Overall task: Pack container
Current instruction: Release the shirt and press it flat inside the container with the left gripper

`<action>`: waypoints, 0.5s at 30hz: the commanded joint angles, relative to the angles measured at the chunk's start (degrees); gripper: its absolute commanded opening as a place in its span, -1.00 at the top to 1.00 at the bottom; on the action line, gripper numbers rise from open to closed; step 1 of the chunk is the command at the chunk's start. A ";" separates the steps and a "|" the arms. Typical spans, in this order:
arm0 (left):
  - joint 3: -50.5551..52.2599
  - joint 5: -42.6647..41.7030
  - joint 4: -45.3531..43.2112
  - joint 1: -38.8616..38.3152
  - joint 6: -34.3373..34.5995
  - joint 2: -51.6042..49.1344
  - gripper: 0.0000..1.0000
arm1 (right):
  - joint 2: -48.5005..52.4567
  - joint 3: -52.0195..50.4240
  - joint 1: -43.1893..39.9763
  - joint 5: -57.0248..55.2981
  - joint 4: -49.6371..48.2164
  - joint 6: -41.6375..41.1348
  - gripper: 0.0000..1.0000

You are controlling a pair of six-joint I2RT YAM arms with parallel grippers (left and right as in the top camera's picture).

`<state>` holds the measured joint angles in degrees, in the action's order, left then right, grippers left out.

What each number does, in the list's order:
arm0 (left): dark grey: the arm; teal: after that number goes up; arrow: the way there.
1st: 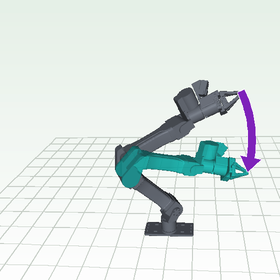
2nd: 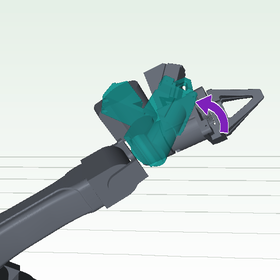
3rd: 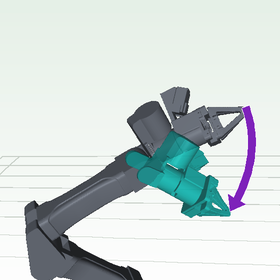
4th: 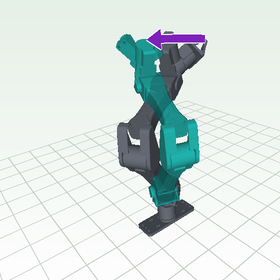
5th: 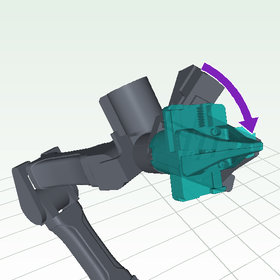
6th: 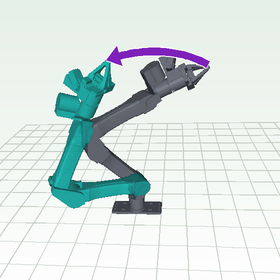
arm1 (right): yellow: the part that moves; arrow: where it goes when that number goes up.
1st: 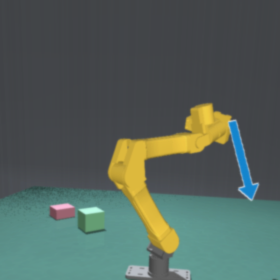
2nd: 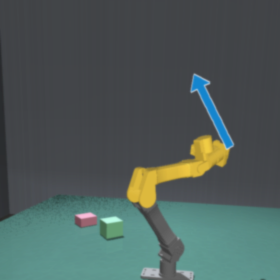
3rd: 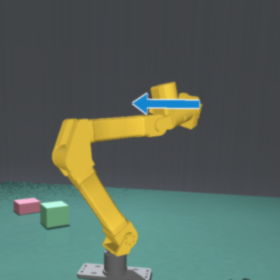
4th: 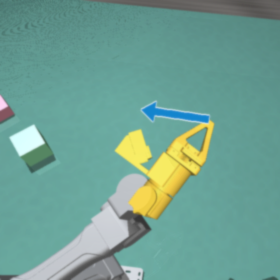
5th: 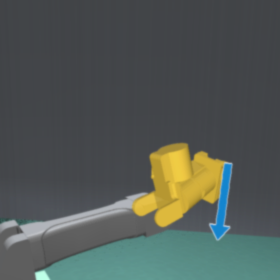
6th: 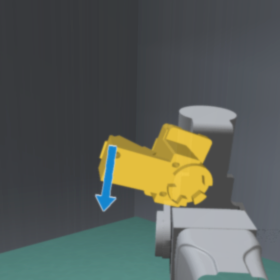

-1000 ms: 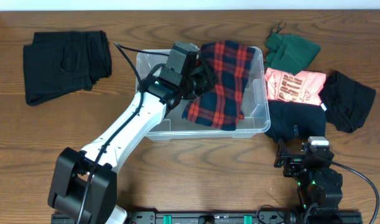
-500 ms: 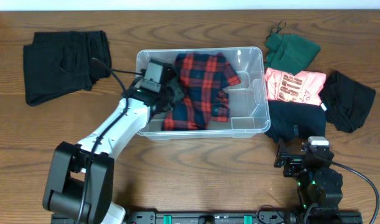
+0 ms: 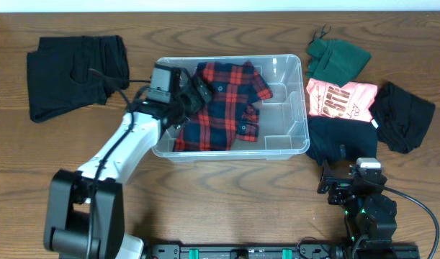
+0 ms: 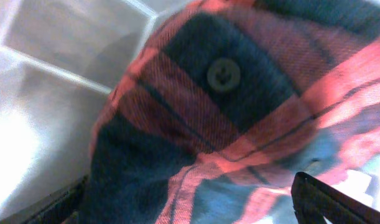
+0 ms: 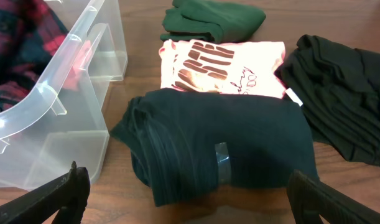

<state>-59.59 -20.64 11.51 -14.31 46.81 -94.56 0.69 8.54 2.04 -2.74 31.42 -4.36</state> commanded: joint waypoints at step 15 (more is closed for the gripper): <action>-1.29 -4.66 -13.35 -0.33 -9.49 7.67 -0.97 | -0.31 -0.17 -0.37 0.00 -0.13 -0.74 -0.99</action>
<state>-60.14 -28.01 -1.34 -14.20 43.13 -86.43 0.69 8.54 2.04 -2.74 31.42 -4.36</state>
